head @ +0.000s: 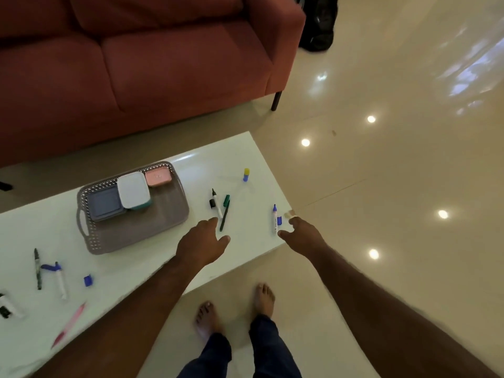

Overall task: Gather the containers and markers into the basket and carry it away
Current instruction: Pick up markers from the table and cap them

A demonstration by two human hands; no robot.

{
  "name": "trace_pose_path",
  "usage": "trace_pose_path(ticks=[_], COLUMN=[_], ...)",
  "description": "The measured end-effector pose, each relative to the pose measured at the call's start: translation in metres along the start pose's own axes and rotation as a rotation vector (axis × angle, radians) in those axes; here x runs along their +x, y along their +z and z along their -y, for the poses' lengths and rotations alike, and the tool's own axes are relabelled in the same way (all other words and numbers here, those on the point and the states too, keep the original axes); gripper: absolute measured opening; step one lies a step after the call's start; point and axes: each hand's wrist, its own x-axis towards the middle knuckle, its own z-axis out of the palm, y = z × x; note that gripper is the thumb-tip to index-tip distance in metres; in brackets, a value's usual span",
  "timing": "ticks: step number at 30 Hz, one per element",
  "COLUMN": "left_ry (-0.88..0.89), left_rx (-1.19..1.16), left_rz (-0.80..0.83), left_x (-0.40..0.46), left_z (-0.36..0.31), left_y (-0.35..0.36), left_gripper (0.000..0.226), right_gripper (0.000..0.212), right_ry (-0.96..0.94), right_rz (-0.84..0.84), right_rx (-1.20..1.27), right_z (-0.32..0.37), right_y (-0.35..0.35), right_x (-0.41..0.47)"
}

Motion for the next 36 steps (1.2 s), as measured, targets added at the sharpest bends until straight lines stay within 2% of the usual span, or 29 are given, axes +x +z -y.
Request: trace_pose_path(ticks=[7, 12, 18, 22, 28, 31, 33, 36], left_ry=[-0.031, -0.016, -0.033, -0.044, -0.054, -0.111, -0.152, -0.198], left_rx=[-0.065, -0.077, -0.136, -0.146, -0.139, -0.224, -0.290, -0.539], left_rz=[-0.100, -0.109, -0.111, -0.101, -0.078, -0.038, 0.009, 0.062], left_x=[0.096, 0.127, 0.137, 0.150, 0.176, 0.189, 0.195, 0.199], left_z=[-0.026, -0.028, -0.027, -0.026, -0.037, -0.046, -0.051, -0.057], left_y=[0.052, 0.103, 0.144, 0.153, 0.161, 0.172, 0.179, 0.186], left_gripper=[0.065, 0.064, 0.062, 0.060, 0.056, 0.056, 0.057, 0.060], right_gripper=[0.045, 0.054, 0.043, 0.031, 0.028, 0.023, 0.021, 0.019], right_ry=[0.043, 0.092, 0.125, 0.051, -0.034, -0.096, -0.118, -0.241], right_rz=[-0.027, -0.097, -0.161, -0.199, -0.185, -0.178, -0.156, -0.152], right_rx=[0.005, -0.001, 0.050, 0.070, 0.039, -0.003, 0.057, 0.173], right_z=[-0.034, -0.055, -0.066, -0.065, -0.054, -0.054, -0.055, -0.055], right_y=[0.055, 0.099, 0.129, 0.142, 0.156, 0.162, 0.162, 0.163], right_x=[0.127, 0.175, 0.204, 0.216, 0.219, 0.216, 0.212, 0.202])
